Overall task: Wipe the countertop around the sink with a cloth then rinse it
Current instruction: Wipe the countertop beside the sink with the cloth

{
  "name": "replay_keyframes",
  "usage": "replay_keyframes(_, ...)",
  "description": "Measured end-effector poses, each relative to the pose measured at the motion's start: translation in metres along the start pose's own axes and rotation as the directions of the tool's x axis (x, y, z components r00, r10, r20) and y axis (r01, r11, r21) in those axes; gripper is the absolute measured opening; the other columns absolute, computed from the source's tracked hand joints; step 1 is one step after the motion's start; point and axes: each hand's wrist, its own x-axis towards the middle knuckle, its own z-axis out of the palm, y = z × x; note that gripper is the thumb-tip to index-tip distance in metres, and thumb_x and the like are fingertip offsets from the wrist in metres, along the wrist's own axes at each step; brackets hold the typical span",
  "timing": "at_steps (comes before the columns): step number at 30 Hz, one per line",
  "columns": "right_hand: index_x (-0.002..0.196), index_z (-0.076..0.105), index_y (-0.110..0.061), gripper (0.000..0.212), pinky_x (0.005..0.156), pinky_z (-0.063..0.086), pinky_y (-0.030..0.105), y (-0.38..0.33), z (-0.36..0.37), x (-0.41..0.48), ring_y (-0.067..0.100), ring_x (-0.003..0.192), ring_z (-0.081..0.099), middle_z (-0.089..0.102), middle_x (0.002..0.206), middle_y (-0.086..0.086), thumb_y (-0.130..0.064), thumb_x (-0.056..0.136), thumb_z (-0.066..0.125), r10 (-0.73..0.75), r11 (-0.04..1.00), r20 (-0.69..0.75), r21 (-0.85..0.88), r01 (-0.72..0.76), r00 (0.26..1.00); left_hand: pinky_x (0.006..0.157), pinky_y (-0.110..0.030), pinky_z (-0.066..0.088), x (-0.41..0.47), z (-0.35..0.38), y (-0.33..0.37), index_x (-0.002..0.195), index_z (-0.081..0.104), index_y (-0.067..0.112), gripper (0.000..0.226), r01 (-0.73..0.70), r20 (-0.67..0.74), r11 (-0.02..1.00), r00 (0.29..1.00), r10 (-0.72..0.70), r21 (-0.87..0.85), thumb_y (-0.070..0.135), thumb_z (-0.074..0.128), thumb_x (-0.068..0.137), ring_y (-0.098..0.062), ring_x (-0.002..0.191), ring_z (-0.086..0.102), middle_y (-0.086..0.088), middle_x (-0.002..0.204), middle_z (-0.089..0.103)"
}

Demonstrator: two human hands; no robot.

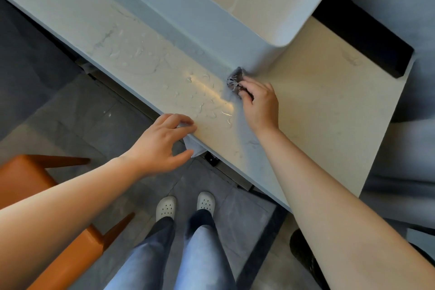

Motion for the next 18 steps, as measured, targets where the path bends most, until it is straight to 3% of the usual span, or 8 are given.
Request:
replay_keyframes(3,0.107,0.07,-0.01,0.028,0.078,0.043,0.026,-0.005,0.006,0.007,0.028,0.099,0.057,0.067,0.118,0.002,-0.006,0.083,0.057,-0.006,1.0,-0.076,-0.015,0.005,0.997,0.105,-0.031,0.035,0.0,-0.001,0.0,0.128,0.057,0.022,0.057,-0.004,0.005,1.0,1.0,0.004,0.007,0.052,0.049,0.081,-0.015,0.122,0.042,0.006,0.129,0.048)
replay_keyframes(7,0.105,0.07,-0.01,0.029,0.086,0.048,0.042,-0.004,0.013,0.01,0.03,0.1,0.062,0.07,0.112,0.004,-0.007,0.08,0.056,0.039,0.998,-0.08,0.045,-0.035,0.996,0.105,-0.033,0.036,0.001,-0.001,0.0,0.128,0.057,0.021,0.057,-0.005,0.0,1.0,1.0,0.005,0.017,0.053,0.048,0.082,-0.016,0.122,0.042,0.005,0.129,0.049)
replay_keyframes(9,0.106,0.07,-0.01,0.028,0.088,0.047,0.04,-0.004,0.01,0.009,0.029,0.101,0.061,0.07,0.112,0.004,-0.007,0.082,0.058,0.085,0.992,-0.053,0.098,-0.079,0.995,0.106,-0.034,0.036,0.0,-0.001,0.001,0.128,0.058,0.021,0.057,-0.002,-0.008,1.0,1.0,0.002,0.014,0.053,0.047,0.082,-0.017,0.122,0.042,0.004,0.129,0.049)
replay_keyframes(13,0.108,0.07,-0.013,0.027,0.092,0.04,0.022,-0.011,0.008,-0.015,0.023,0.104,0.059,0.07,0.113,0.001,-0.007,0.083,0.061,0.083,0.986,0.01,0.142,-0.083,0.997,0.105,-0.033,0.035,0.0,-0.002,0.003,0.128,0.058,0.019,0.057,-0.005,-0.003,1.0,1.0,0.005,0.009,0.052,0.047,0.082,-0.017,0.122,0.043,0.003,0.129,0.05)
replay_keyframes(18,0.106,0.071,-0.014,0.026,0.093,0.045,0.027,-0.036,0.013,-0.072,0.018,0.104,0.06,0.069,0.114,-0.001,-0.006,0.082,0.063,0.054,0.981,0.019,0.185,-0.057,0.998,0.103,-0.032,0.038,-0.004,-0.01,0.005,0.128,0.057,0.012,0.053,0.071,-0.137,0.997,0.988,-0.076,-0.041,0.042,0.047,0.086,-0.021,0.12,0.049,-0.003,0.127,0.055)
